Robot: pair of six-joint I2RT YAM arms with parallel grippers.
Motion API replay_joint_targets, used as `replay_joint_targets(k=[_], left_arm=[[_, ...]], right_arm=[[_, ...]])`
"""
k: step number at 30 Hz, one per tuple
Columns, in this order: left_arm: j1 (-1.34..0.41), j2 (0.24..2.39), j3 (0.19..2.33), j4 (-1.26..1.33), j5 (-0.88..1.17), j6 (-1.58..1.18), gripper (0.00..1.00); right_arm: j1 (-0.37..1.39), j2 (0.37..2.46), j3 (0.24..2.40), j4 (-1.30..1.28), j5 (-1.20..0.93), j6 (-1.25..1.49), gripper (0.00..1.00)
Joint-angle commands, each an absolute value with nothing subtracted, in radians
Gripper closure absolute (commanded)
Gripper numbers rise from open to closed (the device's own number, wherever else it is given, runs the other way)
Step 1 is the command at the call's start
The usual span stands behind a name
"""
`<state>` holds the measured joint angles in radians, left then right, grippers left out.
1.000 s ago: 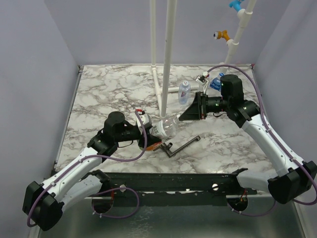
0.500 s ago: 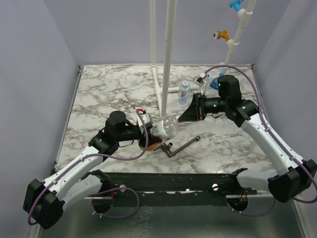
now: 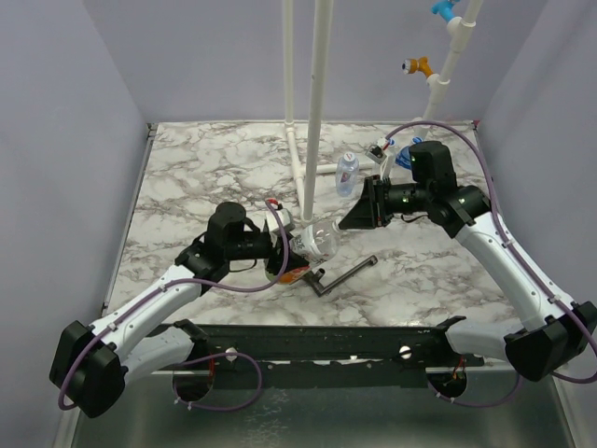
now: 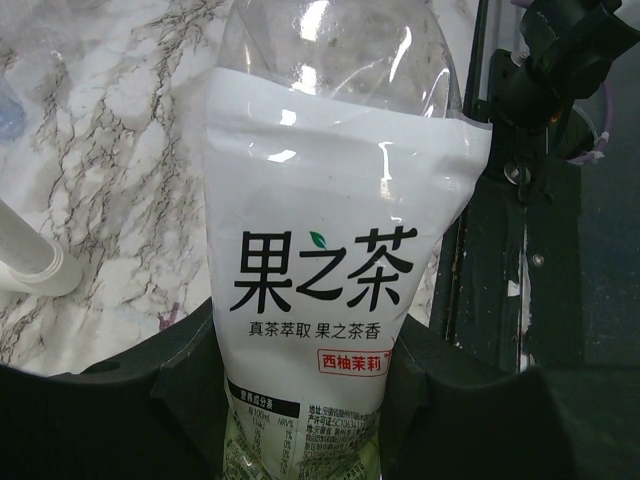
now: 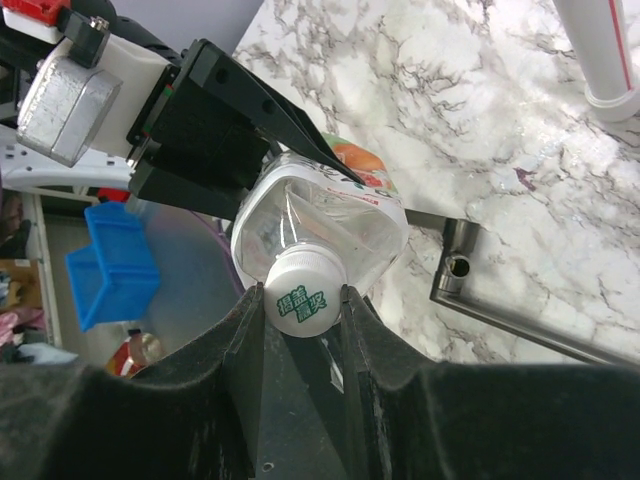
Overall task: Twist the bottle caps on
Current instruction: Screw the bottle cap onto the plastic bottle.
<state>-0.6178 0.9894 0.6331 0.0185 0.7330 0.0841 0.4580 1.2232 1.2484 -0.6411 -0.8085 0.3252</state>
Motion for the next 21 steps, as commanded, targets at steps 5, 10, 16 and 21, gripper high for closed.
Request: replay_joint_targets(k=[5,10,16,21], left_arm=[[-0.633,1.048,0.718,0.055,0.813,0.037,1.0],[-0.635,1.054,0.714,0.113,0.839,0.005,1.0],[-0.645,1.028,0.697,0.169,0.76,-0.006,1.0],[-0.713,1.006,0.69,0.196,0.587,0.078,1.0]], right_arm=[[0.508,1.228,1.304,-0.738,-0.798,0.252,0.84],[0.512,1.23,1.3,-0.744,-0.826,0.242,0.84],[0.518,1.251,1.312,-0.773,-0.849,0.248,0.85],[0.518,1.283,1.33,-0.802,-0.863,0.287,0.85]])
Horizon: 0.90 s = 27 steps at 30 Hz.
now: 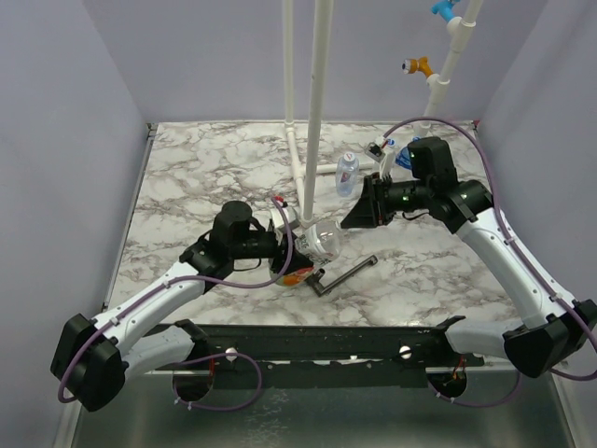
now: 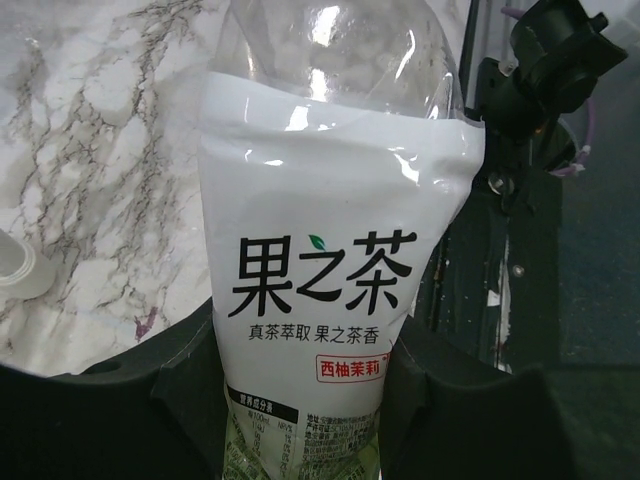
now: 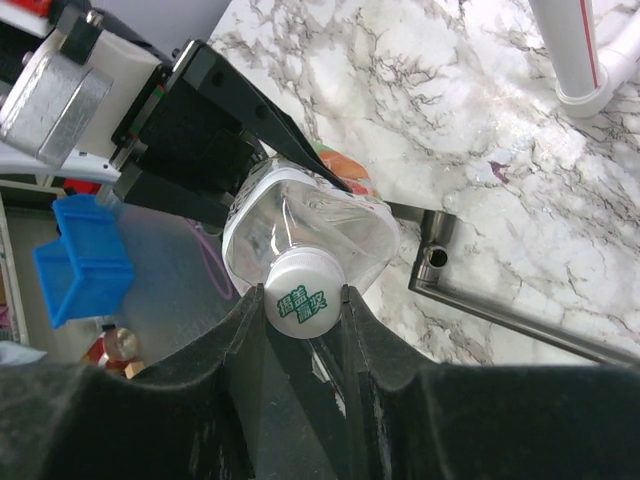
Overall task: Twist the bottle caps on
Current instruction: Screw the bottle cap onto the plastic bottle.
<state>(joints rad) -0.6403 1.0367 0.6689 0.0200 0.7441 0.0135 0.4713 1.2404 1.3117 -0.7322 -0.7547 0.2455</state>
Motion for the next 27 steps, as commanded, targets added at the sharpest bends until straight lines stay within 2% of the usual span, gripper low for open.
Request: replay_joint_targets(k=[1,8,13,16,27], left_arm=[[-0.73,1.004,0.693,0.189,0.55,0.102,1.0],[-0.834,0.993,0.702,0.207,0.274,0.189,1.0],[-0.878,1.012,0.728,0.213,0.083,0.227,1.0],[-0.898,1.032,0.738,0.245,0.016,0.222,1.0],[-0.979,1.095,0.739,0.343,-0.147,0.296,1.0]], right_arm=[[0.518,1.292,1.339,-0.82,-0.85,0.294,0.85],[0.518,1.32,1.347,-0.846,-0.785,0.417,0.85],[0.518,1.35,1.378,-0.915,-0.654,0.505,0.85],[0.518,1.357,1.386,-0.915,-0.586,0.584,0.86],[0.518,1.354,1.274,-0.78,-0.564,0.872,0.87]])
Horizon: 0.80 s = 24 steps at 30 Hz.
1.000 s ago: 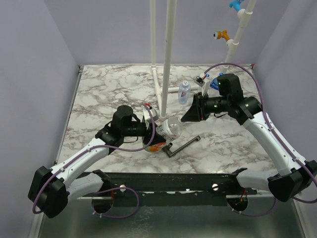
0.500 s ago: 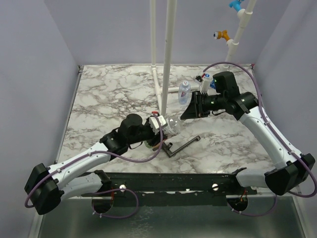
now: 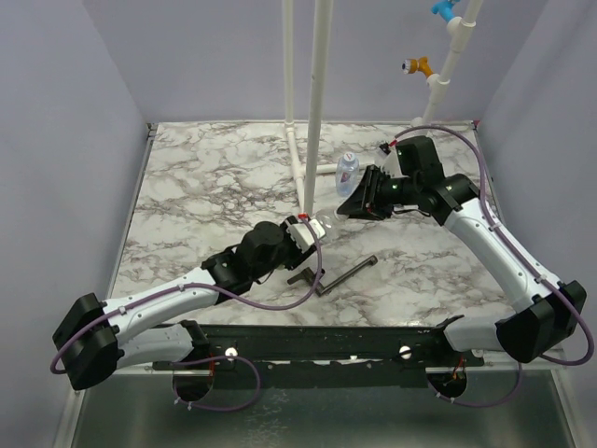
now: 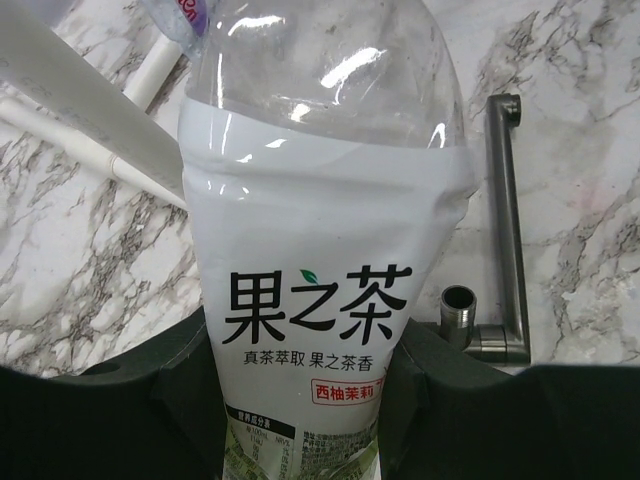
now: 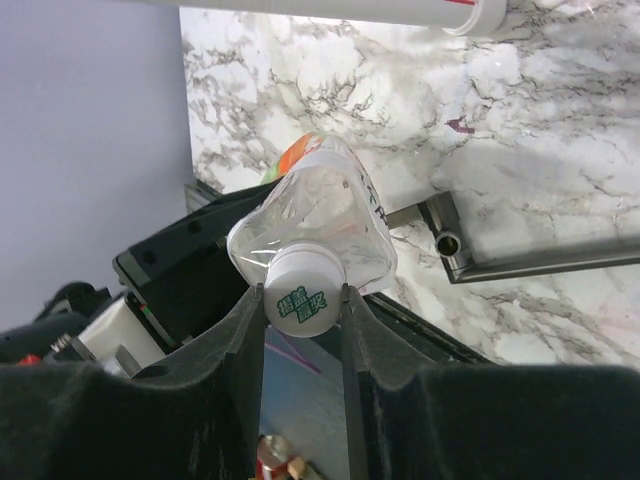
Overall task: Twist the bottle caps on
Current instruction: Screw the bottle cap onto the plastic bottle.
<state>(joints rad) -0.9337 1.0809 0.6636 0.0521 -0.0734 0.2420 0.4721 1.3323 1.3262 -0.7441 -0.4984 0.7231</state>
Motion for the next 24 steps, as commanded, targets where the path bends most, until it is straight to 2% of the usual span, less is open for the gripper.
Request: replay_joint_targets(k=[1,24], left_arm=[[-0.989,1.099,0.739,0.348,-0.158,0.306,1.0],[-1.058,1.171,0.673,0.516,-0.284,0.405,1.0]], right_arm=[[0.518,1.356,1.269,-0.778,-0.561,0.902,0.87],[0.518,1.471,1.31,-0.869,-0.602,1.29,0.87]])
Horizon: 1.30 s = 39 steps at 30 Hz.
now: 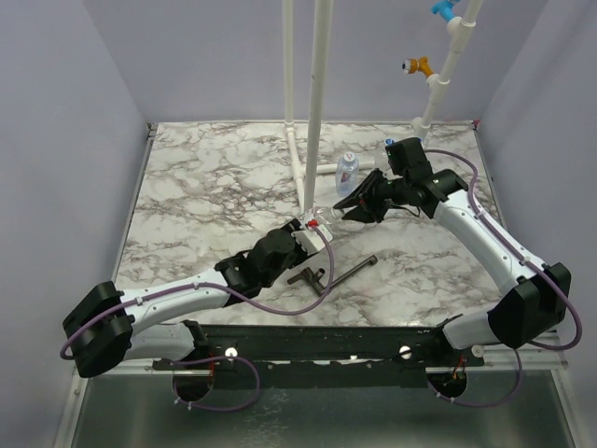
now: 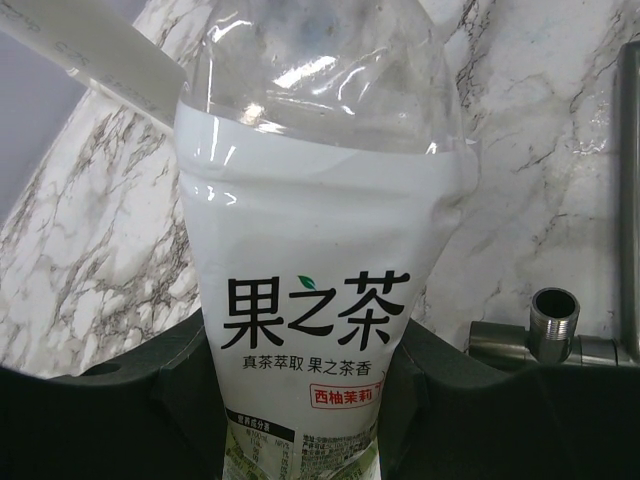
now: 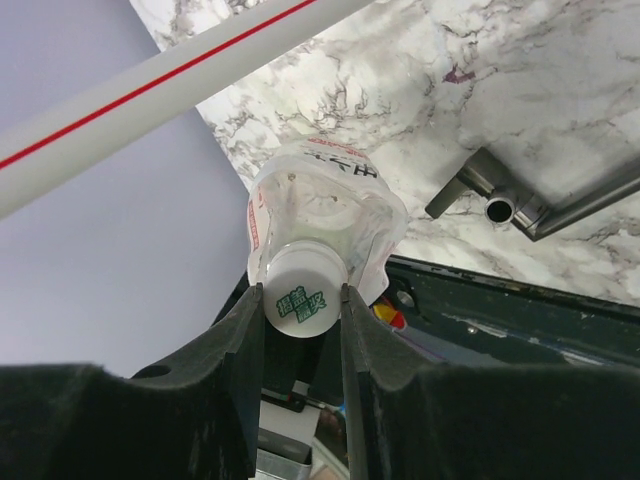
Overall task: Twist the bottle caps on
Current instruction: Screw the bottle cap onto the plastic bottle.
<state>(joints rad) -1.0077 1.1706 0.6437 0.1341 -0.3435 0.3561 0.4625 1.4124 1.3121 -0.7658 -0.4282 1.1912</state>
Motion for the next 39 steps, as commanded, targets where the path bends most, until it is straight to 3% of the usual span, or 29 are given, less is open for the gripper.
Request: replay_joint_targets(k=[1,10,28,34,39], left_arm=[[-1.06,1.175,0.668,0.525,-0.288,0.41,1.0],[-1.062,1.201,0.639,0.579,-0.29,0.418,1.0],[-1.032,1.243,0.644,0.535,-0.204,0.256,1.0],[-0.978,1.237,0.648,0.486,-0.073,0.159,1.0],[-0.877,1.229,0.652,0.454,0.202,0.048,1.0]], right_arm=[[0.518,1.48,1.314,-0.88,-0.602,1.303,0.87],[0.517,1.492,1.377,-0.972,-0.523,1.379,0.86],[0.507,1.42,1.597,-1.067,-0.283,1.31,0.11],[0.507,1.337,1.591,-0.974,-0.178,1.052,0.03],[0.507,1.242,1.51,-0.81,-0.175,0.752,0.0]])
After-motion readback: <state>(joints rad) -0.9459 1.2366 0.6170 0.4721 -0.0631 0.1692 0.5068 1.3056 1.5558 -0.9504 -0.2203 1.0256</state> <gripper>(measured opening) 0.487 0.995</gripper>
